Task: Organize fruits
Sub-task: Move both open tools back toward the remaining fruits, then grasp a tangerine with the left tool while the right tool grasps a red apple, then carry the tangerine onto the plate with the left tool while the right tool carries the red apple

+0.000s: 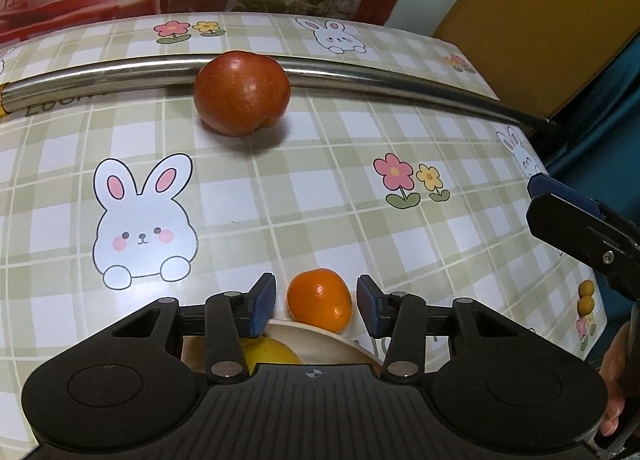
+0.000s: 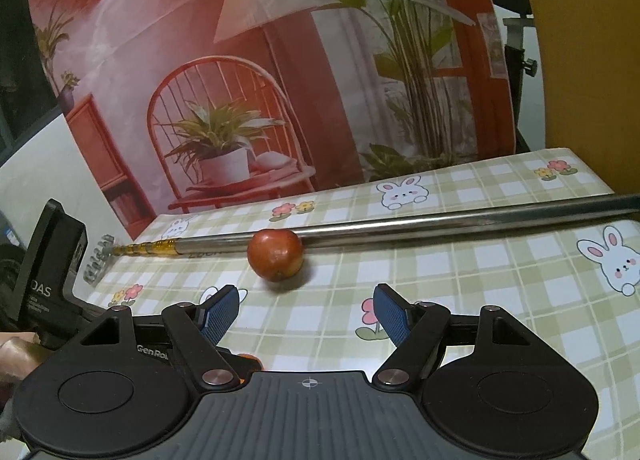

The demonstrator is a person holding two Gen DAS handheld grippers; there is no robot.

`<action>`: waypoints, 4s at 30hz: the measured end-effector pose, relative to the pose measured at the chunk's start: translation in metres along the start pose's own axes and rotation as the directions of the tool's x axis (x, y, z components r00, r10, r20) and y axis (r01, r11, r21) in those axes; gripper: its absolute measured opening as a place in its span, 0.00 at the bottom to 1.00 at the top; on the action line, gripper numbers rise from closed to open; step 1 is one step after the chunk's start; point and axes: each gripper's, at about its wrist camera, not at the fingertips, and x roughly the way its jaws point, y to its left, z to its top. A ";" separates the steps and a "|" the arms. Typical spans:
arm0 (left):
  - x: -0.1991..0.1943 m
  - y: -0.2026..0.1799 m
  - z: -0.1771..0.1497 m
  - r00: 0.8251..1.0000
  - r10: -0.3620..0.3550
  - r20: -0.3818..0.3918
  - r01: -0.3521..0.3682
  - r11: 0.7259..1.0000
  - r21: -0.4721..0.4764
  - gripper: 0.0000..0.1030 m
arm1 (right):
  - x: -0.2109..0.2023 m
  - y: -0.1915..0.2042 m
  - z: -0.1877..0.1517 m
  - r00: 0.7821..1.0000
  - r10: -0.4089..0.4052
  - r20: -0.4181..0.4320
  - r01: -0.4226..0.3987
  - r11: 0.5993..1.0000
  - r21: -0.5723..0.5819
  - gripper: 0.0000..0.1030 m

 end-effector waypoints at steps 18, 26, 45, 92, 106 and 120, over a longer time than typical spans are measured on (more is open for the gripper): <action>-0.001 0.001 -0.003 0.999 -0.003 0.039 0.004 1.000 -0.005 0.37 | -0.002 -0.001 -0.001 1.000 -0.003 0.000 0.003 1.000 0.008 0.69; -0.037 0.013 -0.007 0.990 -0.010 0.138 0.014 0.999 -0.031 0.37 | -0.004 -0.001 0.003 1.000 -0.004 0.007 0.004 1.000 0.000 0.69; -0.120 0.075 -0.067 0.943 0.059 0.328 0.015 0.976 -0.219 0.37 | 0.053 0.045 0.043 0.991 0.131 0.039 -0.120 0.972 -0.204 0.70; -0.112 0.077 -0.084 0.952 0.014 0.305 0.041 0.984 -0.171 0.37 | 0.154 0.043 0.025 0.980 0.069 -0.187 -0.095 0.986 -0.138 0.62; -0.079 0.065 -0.064 0.970 0.005 0.242 0.022 0.994 -0.107 0.37 | 0.063 0.049 -0.001 0.981 0.184 -0.064 -0.191 0.974 -0.123 0.62; -0.075 0.065 -0.068 0.979 -0.014 0.203 0.033 0.996 -0.089 0.36 | 0.012 0.061 -0.042 0.978 0.201 -0.048 -0.206 0.972 -0.115 0.63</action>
